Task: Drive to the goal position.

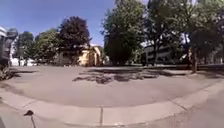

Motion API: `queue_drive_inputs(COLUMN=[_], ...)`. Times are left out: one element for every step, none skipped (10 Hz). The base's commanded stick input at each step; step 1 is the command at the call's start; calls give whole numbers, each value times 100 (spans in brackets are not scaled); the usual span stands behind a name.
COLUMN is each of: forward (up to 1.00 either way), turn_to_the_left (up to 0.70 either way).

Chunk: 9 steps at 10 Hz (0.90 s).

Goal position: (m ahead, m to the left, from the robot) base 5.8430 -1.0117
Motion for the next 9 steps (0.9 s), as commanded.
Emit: queue_drive_inputs(forward=[70,70,70,70,70,70,70,70,70], turn_to_the_left=[0,0,0,0,0,0,0,0,0])
